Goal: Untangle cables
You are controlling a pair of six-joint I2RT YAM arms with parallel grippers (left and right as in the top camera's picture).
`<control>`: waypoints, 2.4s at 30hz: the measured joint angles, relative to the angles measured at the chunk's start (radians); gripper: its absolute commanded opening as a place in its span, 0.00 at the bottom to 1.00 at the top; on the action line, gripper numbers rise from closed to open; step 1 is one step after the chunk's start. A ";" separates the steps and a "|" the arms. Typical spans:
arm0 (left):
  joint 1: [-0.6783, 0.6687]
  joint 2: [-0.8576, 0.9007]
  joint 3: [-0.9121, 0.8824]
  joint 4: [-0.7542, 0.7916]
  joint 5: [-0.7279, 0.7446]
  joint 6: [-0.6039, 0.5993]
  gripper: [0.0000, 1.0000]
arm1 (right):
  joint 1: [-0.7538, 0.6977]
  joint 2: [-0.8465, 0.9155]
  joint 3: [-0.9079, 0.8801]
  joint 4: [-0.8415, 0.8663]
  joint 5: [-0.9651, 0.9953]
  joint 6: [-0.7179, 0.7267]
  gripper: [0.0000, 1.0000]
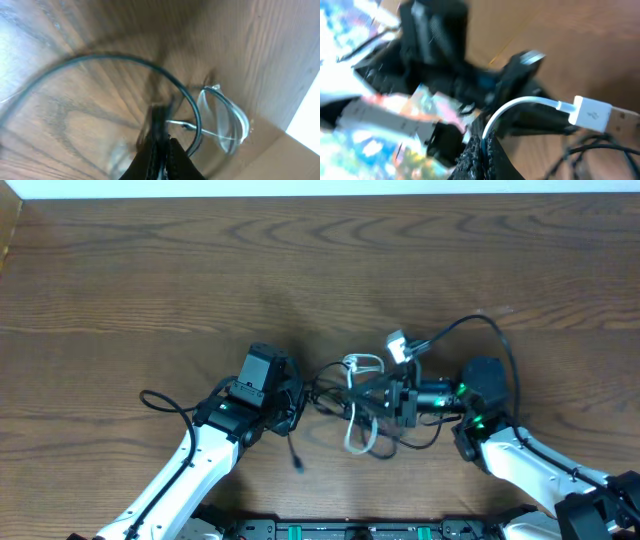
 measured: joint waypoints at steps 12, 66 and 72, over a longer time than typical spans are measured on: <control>0.000 0.000 0.000 -0.100 -0.030 0.000 0.09 | -0.243 -0.001 0.002 -0.248 0.097 0.064 0.01; -0.073 0.226 -0.001 0.413 -0.156 -0.002 0.08 | -0.528 -0.001 0.002 -0.519 0.070 -0.079 0.01; 0.198 0.029 0.000 0.410 -0.122 0.150 0.08 | -0.631 -0.001 0.003 -0.639 0.071 -0.118 0.01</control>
